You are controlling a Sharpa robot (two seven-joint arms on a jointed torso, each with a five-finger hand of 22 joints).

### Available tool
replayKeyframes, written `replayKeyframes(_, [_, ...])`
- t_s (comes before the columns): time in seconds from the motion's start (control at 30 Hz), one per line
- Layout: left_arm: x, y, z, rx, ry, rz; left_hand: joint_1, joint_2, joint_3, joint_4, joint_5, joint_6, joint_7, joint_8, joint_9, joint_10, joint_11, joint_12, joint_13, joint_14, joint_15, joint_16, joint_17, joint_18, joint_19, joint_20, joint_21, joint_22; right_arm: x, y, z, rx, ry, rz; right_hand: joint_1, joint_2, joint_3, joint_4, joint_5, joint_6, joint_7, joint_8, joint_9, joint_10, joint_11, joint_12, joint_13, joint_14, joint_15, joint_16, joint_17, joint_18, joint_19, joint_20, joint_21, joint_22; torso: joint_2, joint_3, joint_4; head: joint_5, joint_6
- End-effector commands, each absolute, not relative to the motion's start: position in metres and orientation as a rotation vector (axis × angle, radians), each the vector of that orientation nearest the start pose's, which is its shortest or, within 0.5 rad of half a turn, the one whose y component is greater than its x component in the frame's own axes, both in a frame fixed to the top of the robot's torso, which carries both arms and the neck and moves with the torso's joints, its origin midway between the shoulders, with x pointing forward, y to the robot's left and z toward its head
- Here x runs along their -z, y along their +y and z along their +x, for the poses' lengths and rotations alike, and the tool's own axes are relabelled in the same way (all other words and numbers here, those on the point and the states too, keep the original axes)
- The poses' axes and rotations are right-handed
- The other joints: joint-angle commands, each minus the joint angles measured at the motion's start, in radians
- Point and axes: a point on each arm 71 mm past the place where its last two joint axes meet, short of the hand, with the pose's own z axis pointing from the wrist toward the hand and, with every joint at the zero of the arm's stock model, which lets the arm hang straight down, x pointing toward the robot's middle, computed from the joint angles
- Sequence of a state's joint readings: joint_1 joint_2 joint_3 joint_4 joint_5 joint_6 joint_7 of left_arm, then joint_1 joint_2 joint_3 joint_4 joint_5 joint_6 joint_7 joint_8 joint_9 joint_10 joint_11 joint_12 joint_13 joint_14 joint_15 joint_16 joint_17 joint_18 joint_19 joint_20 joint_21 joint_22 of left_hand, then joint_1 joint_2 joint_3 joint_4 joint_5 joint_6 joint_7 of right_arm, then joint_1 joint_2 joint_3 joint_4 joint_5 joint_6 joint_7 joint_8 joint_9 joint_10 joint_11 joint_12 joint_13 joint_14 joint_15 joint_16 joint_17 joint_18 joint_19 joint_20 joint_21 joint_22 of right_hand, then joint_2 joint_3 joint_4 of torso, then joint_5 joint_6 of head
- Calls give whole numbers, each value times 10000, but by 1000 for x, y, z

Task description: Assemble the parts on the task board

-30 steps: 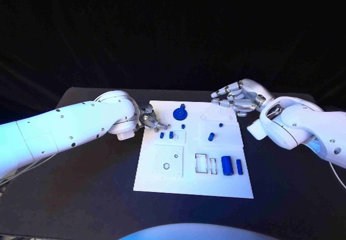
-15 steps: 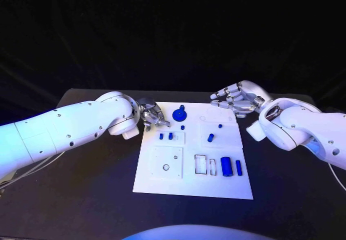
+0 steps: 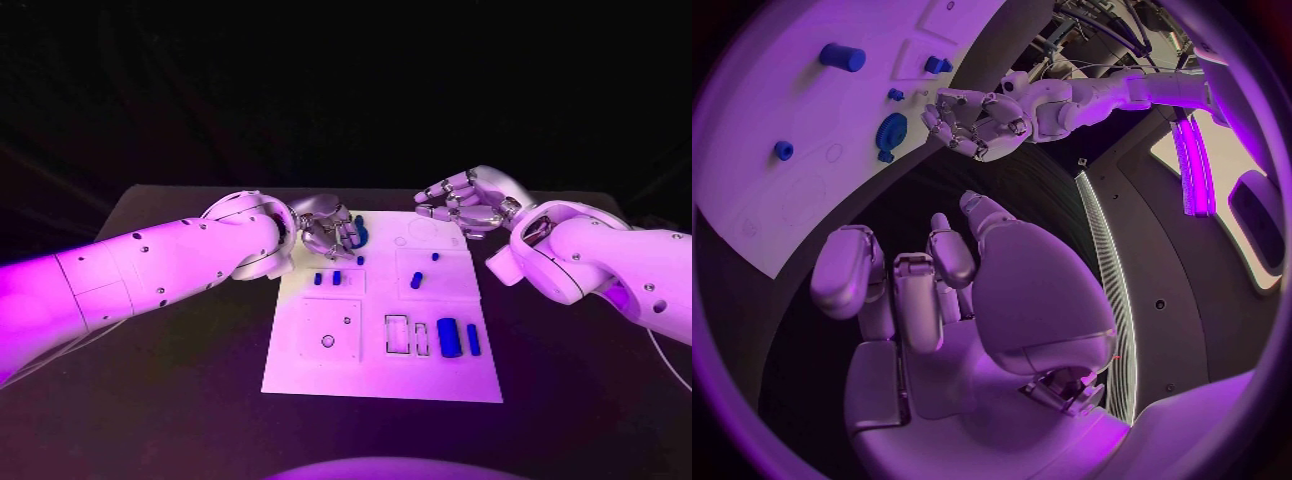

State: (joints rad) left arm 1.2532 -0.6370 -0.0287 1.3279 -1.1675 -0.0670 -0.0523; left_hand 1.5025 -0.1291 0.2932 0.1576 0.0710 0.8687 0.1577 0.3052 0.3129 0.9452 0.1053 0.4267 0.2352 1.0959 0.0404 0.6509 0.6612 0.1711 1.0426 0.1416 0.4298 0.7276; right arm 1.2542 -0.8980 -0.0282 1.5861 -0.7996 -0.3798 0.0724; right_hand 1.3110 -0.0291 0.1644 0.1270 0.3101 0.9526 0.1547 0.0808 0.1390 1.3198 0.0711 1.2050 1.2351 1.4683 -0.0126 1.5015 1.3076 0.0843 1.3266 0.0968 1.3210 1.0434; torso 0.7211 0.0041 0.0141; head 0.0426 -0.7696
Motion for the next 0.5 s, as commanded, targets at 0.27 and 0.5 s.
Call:
replayKeyframes(0.27, [184, 127, 524, 7578, 17963, 2619, 7, 17, -346, -44, 48, 595, -100, -566, -666, 597, -139, -521, -805, 1461, -259, 2036, 959, 114, 1233, -222, 727, 456, 147, -210, 485, -10766, 16029, 3731, -1, 86, -3, 11, 85, -66, 43, -9, 9, -66, -20, -48, 0, 769, 47, -46, 1579, 187, -51, -8, -60, -6, 10, 9, -12, -36, 32])
replayKeyframes(0.5, [191, 123, 526, 6829, 18292, 3077, -144, -77, -466, 82, 43, 792, -153, -792, -892, 719, -177, -740, -1053, 2236, -306, 3816, 2419, 91, 1695, -300, 1200, 862, 147, -210, 485, -10755, 16019, 3659, 3, 86, -2, 10, 104, -69, 43, -10, 9, -70, -20, -53, -5, 769, 47, -47, 1578, 188, -53, -8, -64, -12, -2, 21, -7, -55, 20])
